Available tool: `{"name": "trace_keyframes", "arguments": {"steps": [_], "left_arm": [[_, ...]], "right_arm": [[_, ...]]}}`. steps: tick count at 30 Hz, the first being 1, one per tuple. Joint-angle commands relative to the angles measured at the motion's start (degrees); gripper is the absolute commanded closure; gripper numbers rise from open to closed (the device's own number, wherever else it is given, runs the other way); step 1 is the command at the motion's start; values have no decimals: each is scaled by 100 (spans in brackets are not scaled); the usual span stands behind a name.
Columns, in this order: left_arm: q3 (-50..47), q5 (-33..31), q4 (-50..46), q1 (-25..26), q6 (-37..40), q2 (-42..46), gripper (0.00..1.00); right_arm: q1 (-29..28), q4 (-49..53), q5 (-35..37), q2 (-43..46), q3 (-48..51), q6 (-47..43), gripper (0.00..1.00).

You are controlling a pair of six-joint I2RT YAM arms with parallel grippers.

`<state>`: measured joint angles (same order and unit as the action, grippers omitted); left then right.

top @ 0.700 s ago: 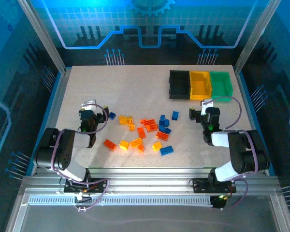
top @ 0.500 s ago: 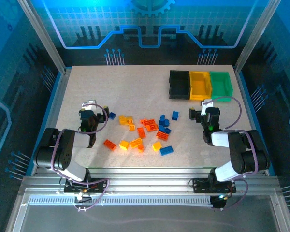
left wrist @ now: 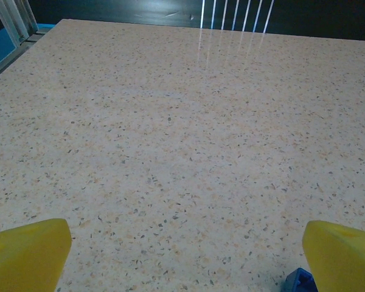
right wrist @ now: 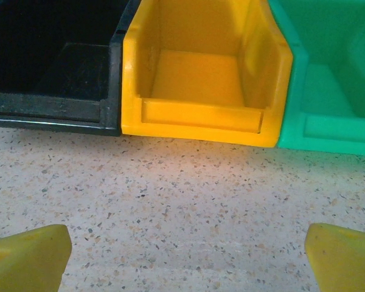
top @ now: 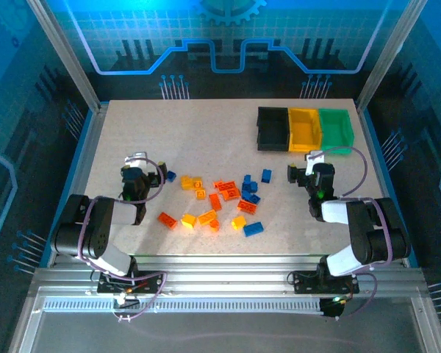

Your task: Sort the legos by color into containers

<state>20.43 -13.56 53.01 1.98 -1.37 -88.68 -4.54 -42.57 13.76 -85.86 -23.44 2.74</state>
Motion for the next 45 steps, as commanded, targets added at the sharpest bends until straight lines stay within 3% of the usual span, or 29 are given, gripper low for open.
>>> {"name": "trace_keyframes", "arguments": {"steps": [1,3,6,9,13,16,18,21,22,24,26,29,31,34,36,41,45], "left_arm": [[67,141,130,-75,-11,-24,1],[65,113,149,-75,-6,-18,1],[70,-554,-334,191,125,572,1],[318,-858,-1249,431,276,1406,1],[468,-1014,-1312,466,-298,2074,1],[676,-1638,-1336,415,-1497,2269,1],[877,-1283,-1396,257,-2222,2294,1],[1342,-1116,-1912,233,-3020,2315,1],[1503,-1127,-2254,212,-3328,2348,1],[1839,-1254,-3790,129,-4717,2533,1],[1946,-883,-4283,-150,-5342,2522,1],[1786,355,-3685,-566,-5585,2324,1],[1798,695,-3574,-623,-5727,2204,1],[2288,1290,-4091,-605,-5314,1908,1],[2590,1424,-4595,-561,-5271,1700,1],[2213,1551,-4147,-507,-5829,1755,1],[2433,1576,-4724,-348,-5687,1809,1]], "right_arm": [[25,-261,-88,0,-1,-12,0],[40,-299,-125,13,7,-20,0],[1,382,-60,324,-248,-35,0],[-183,2029,417,644,-973,119,0],[-493,2610,937,970,-1304,287,0],[-492,2534,991,1319,-1408,793,0],[-289,2744,944,1384,-1647,1677,0],[130,4192,552,985,-2722,3050,0],[202,4742,295,746,-3253,3035,0],[233,5509,-215,320,-4058,2625,0],[308,5858,-988,-127,-4617,2297,0],[418,5982,-1695,-636,-5042,2333,0],[417,6636,-1258,-1037,-5597,2270,0],[575,6951,-1140,-1493,-6031,2409,0],[762,7247,-1156,-1836,-6396,2530,2],[1050,8075,-881,-2713,-7414,2495,11],[1202,8382,-795,-3268,-8033,2380,19]]}}
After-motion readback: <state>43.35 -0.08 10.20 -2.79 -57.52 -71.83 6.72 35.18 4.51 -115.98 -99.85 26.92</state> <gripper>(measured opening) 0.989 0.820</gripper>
